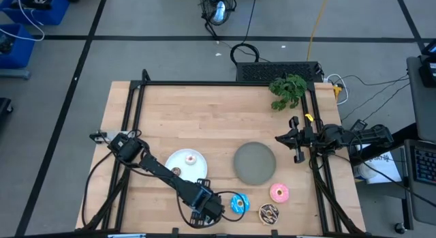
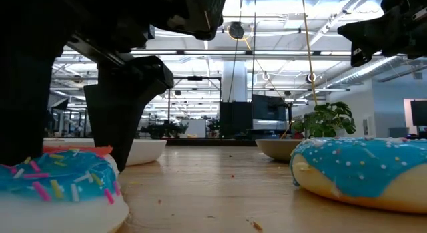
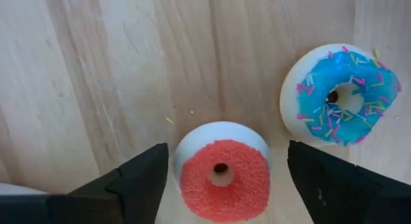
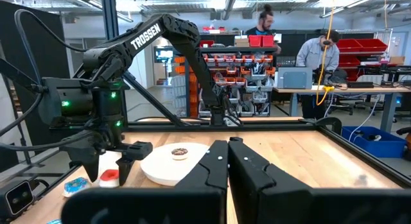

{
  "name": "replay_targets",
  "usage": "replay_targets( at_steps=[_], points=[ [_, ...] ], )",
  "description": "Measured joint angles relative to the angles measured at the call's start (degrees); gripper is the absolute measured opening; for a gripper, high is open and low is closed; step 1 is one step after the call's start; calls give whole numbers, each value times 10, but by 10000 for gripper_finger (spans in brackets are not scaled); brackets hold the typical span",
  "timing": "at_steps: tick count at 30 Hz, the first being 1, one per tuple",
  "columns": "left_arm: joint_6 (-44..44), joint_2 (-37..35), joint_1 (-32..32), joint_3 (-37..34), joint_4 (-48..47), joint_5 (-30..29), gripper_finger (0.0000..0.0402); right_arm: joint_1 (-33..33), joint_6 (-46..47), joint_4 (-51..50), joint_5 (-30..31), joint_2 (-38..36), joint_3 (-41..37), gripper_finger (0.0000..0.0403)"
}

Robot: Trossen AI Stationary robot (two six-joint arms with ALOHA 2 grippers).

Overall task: Pick & Place donuts
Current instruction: Put the small orange donut on the white plate

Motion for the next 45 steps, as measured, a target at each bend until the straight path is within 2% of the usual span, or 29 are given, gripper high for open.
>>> replay_targets(
  at_steps=[14,20,25,31,39,45],
  points=[
    [-1,-3,0,-30,16,1,258,0,0,0,0,0,0,0],
    [12,-1,1,-23,14,1,231,0,0,0,0,0,0,0],
    [13,-3,3,-12,7,2,194,0,0,0,0,0,0,0],
    [9,-31,14,26,-30,0,161,0,0,0,0,0,0,0],
    [0,-96,24,70,-122,-41,168,0,0,0,0,0,0,0],
    [-78,-173,14,70,-221,-88,176,0,0,0,0,0,0,0]
  ],
)
